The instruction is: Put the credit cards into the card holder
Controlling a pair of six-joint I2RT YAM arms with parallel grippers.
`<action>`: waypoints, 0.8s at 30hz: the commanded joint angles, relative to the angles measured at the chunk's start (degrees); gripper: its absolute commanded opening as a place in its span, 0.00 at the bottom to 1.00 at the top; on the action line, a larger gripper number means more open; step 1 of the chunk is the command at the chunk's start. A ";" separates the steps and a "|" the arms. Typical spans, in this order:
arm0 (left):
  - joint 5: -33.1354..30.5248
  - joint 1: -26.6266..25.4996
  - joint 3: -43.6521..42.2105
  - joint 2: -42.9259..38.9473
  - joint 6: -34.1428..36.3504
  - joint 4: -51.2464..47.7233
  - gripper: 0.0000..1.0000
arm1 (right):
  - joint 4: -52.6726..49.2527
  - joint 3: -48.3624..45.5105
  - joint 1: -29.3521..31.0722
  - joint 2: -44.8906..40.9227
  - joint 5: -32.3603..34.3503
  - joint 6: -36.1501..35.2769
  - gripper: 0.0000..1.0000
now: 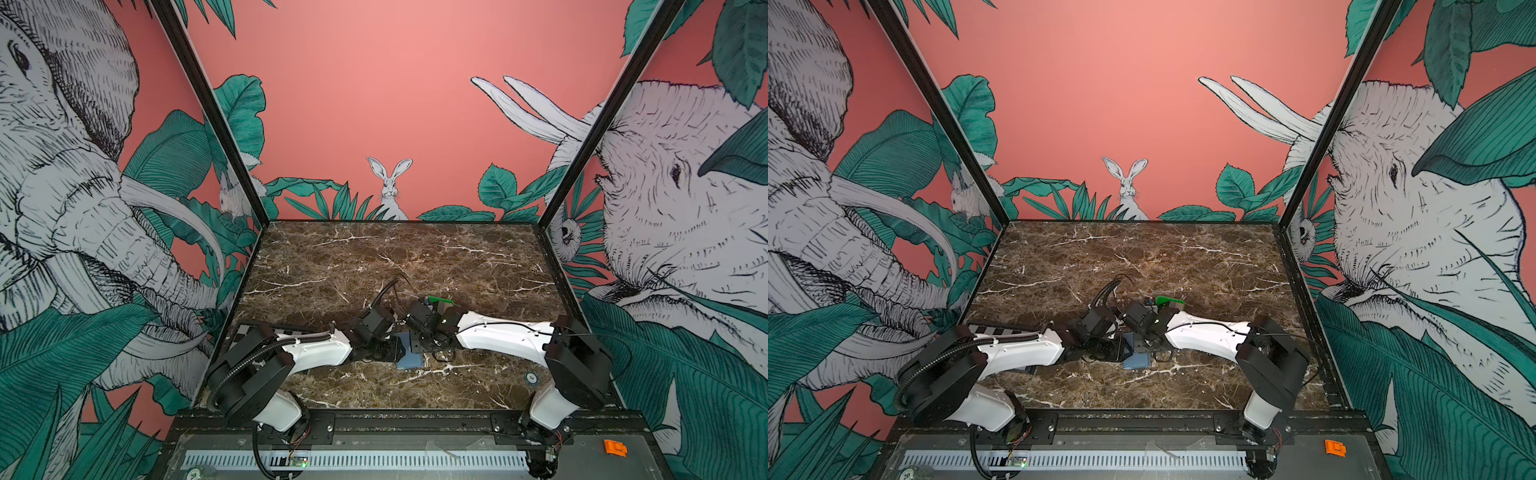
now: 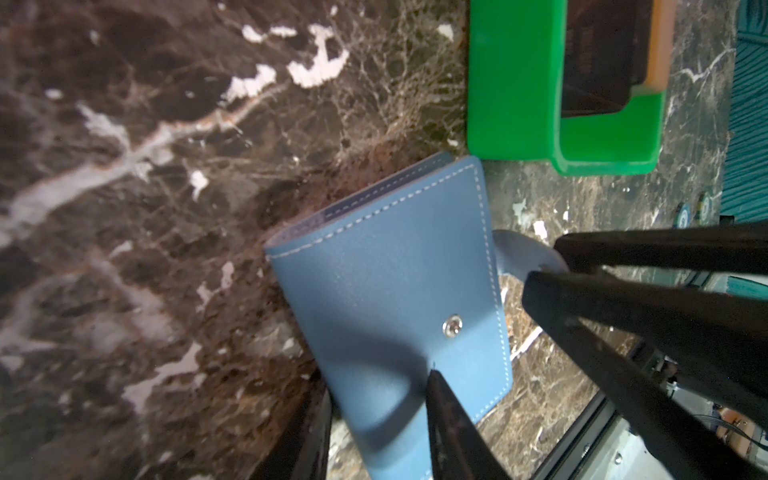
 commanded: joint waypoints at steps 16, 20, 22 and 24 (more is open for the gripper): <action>-0.28 -0.74 -0.30 1.47 -0.74 -3.82 0.39 | -0.88 0.70 0.40 -2.47 1.74 0.19 0.19; -0.09 -0.78 -0.44 1.56 -0.82 -3.75 0.39 | -0.79 0.70 0.45 -2.48 1.93 0.02 0.19; -0.02 -0.74 -0.41 1.47 -0.86 -3.64 0.39 | -0.91 0.70 0.51 -2.27 1.83 0.00 0.17; -0.11 -0.74 -0.38 1.38 -0.76 -3.73 0.39 | -0.88 0.59 0.52 -2.05 1.78 0.05 0.17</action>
